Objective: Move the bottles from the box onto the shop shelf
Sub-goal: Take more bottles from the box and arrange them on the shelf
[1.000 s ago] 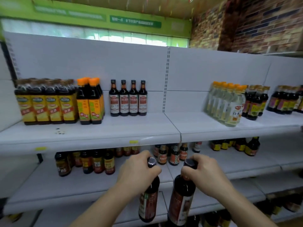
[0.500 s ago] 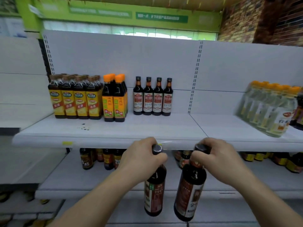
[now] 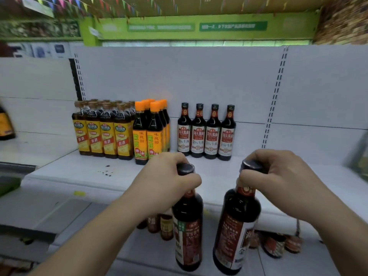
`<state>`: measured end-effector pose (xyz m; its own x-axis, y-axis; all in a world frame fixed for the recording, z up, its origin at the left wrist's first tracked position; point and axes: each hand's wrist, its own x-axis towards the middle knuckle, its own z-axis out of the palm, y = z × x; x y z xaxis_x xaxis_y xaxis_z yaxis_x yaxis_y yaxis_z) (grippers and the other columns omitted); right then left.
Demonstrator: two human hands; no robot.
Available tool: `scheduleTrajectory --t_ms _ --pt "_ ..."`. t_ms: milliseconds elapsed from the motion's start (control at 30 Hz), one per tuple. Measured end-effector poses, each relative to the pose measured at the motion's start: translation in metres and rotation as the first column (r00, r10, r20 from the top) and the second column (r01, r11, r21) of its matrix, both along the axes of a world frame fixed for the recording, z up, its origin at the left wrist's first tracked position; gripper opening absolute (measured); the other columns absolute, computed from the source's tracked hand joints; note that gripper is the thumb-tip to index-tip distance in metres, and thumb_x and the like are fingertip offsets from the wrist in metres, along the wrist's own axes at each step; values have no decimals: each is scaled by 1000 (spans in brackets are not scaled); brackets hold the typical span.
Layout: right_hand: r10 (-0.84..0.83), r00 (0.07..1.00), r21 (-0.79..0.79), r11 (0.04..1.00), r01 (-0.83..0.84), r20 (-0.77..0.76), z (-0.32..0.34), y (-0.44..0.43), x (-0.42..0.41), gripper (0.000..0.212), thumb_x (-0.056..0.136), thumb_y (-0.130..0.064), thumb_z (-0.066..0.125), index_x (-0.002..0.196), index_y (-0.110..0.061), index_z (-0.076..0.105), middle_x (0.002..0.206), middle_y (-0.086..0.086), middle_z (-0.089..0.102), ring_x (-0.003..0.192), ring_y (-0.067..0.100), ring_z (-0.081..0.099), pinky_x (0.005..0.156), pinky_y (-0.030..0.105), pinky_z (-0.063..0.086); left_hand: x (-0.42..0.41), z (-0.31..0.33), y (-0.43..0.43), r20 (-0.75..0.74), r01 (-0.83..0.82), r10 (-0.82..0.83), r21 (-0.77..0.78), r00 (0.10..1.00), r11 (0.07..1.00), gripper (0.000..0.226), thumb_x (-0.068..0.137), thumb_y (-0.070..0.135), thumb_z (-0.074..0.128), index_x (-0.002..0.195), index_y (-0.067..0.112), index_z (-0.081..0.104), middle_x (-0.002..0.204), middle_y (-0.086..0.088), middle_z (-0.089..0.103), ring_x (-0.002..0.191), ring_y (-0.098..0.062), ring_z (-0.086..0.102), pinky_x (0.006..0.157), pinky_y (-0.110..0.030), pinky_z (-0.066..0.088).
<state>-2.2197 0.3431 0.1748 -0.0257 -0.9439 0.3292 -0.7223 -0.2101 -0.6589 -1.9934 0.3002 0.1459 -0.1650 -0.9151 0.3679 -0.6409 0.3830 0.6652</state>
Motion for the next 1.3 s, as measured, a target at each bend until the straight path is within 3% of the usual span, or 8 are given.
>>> scheduleTrajectory --t_ms 100,300,433,533,967,1133,1300 --pt "42 999 -27 999 -42 -8 14 -23 -6 12 69 -32 74 72 -21 72 59 -5 63 48 3 49 49 24 38 -4 14 -18 4 -13 13 -44 1000 999 18 79 34 75 71 23 64 61 8 55 51 -3 47 49 -20 36" --pt "71 997 -68 995 -71 -8 33 -61 -10 13 70 -32 76 70 -19 72 50 -7 54 41 4 43 42 20 33 -6 38 -49 -24 15 -17 -76 1000 997 21 80 30 76 67 20 62 52 9 52 42 -2 45 44 -21 35" --pt "23 999 -95 995 -21 26 44 -83 -7 13 72 -29 77 68 -18 71 46 -8 49 40 4 39 49 25 33 -1 55 -75 -60 46 -52 -97 997 994 15 80 26 75 71 15 68 52 0 55 42 -9 48 43 -26 42" --pt "-14 999 -101 995 19 47 48 -98 -1 14 73 -28 77 70 -15 72 44 -8 46 39 5 38 51 26 33 6 65 -95 -82 69 -78 -106 994 992 15 81 26 72 73 14 69 48 3 49 39 -13 41 39 -24 34" --pt "-267 959 -86 958 274 92 37 -170 48 19 68 -31 77 74 -14 72 47 -8 51 44 10 45 50 28 38 41 64 -207 -80 210 -223 -142 971 967 33 83 29 75 83 -3 66 55 -2 45 44 -12 38 48 -28 32" --pt "-299 952 -75 950 303 63 30 -196 63 18 74 -31 77 73 -15 71 47 -9 51 40 6 42 48 26 37 47 50 -236 -93 209 -220 -116 971 971 30 83 29 74 69 8 58 48 7 42 40 -6 38 49 -28 34" --pt "-300 952 -83 949 304 51 29 -212 71 15 75 -29 77 70 -16 70 45 -11 50 38 3 43 42 21 34 46 45 -247 -114 179 -192 -119 975 977 24 83 32 74 76 10 65 58 1 55 43 -4 45 52 -27 40"
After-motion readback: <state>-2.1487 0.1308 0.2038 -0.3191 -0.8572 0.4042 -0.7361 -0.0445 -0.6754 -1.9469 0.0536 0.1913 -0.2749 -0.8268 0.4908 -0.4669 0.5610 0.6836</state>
